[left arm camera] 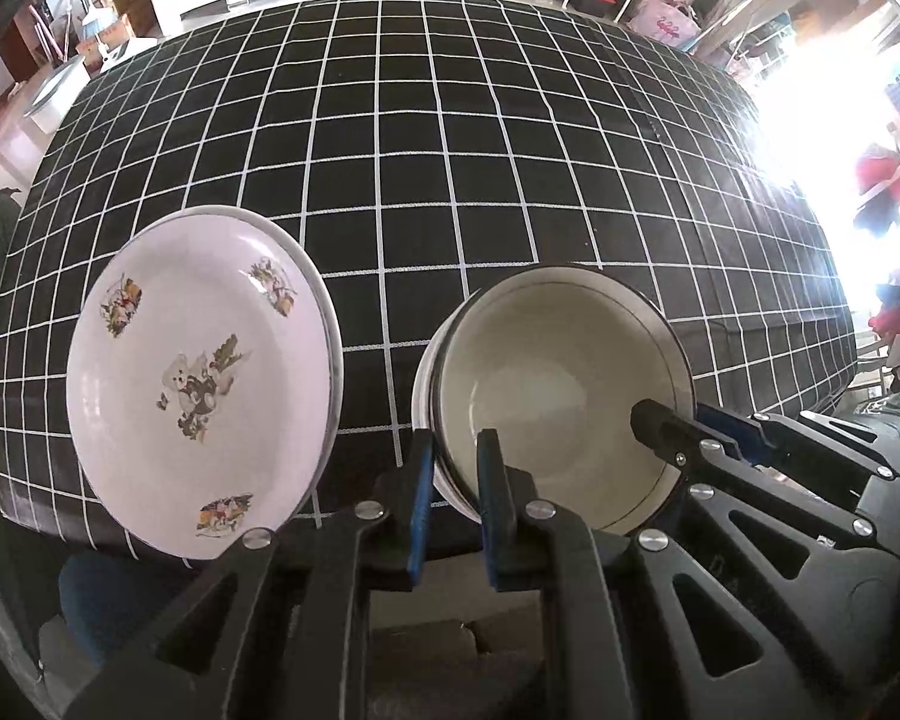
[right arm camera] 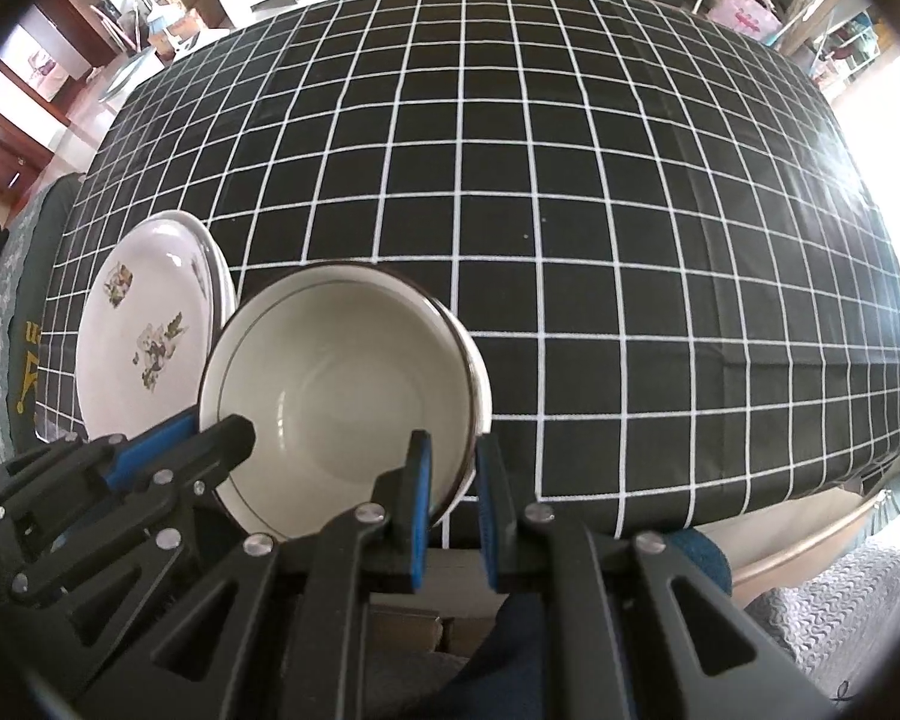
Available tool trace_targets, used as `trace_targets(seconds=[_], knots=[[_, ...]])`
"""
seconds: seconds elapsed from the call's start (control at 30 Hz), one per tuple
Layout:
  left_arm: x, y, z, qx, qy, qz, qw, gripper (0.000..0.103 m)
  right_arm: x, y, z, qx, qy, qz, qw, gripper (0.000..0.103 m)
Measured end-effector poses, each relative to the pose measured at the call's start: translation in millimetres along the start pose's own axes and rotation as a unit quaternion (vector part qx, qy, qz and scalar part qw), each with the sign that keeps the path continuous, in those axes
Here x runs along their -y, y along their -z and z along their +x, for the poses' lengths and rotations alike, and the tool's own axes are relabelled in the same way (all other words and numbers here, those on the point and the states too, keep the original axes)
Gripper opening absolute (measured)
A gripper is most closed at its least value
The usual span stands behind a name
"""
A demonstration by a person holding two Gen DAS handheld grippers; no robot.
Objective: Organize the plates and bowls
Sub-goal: 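Grip the three-bowl stack rim with the left tool and lift it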
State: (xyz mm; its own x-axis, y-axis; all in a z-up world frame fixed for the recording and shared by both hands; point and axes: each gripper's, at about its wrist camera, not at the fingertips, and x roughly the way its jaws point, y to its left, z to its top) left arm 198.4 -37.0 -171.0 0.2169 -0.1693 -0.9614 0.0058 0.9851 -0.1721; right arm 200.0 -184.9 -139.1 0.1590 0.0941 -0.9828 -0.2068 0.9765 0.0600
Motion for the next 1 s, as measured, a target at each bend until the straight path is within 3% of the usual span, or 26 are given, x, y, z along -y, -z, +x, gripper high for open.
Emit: trace_targets(seconds=[0.33,0.4,0.47,0.53,0.63,0.73,0.77,0.93,1.0], knots=[[-5,1,-6,0.010,0.028,-0.021,0.9993,0.011,6,0,-10,0.008,-0.019,0.018,1.000,0.018],[-4,1,-15,0.024,0.031,-0.012,0.9992,0.019,7,0,-19,0.020,-0.027,0.016,0.999,0.019],[-3,2,-28,0.047,0.027,-0.004,0.9985,0.024,7,1,-30,0.035,-0.030,0.008,0.999,0.024],[-1,3,-40,0.064,0.030,0.006,0.9975,0.028,8,2,-41,0.055,-0.029,0.000,0.998,0.042],[-2,4,-56,0.086,0.033,0.013,0.9957,0.030,10,5,-56,0.084,-0.030,-0.008,0.996,0.059],[-6,8,-67,0.101,0.032,0.009,0.9943,0.031,12,10,-67,0.100,-0.036,-0.013,0.994,0.062],[-6,10,-71,0.106,0.036,0.012,0.9936,0.036,12,12,-71,0.108,-0.037,-0.015,0.993,0.062],[-9,21,-83,0.130,0.037,0.031,0.9903,0.039,10,22,-83,0.152,-0.036,-0.023,0.987,0.075],[-5,27,-87,0.138,0.046,0.046,0.9883,0.049,12,28,-84,0.173,-0.036,-0.017,0.984,0.080]])
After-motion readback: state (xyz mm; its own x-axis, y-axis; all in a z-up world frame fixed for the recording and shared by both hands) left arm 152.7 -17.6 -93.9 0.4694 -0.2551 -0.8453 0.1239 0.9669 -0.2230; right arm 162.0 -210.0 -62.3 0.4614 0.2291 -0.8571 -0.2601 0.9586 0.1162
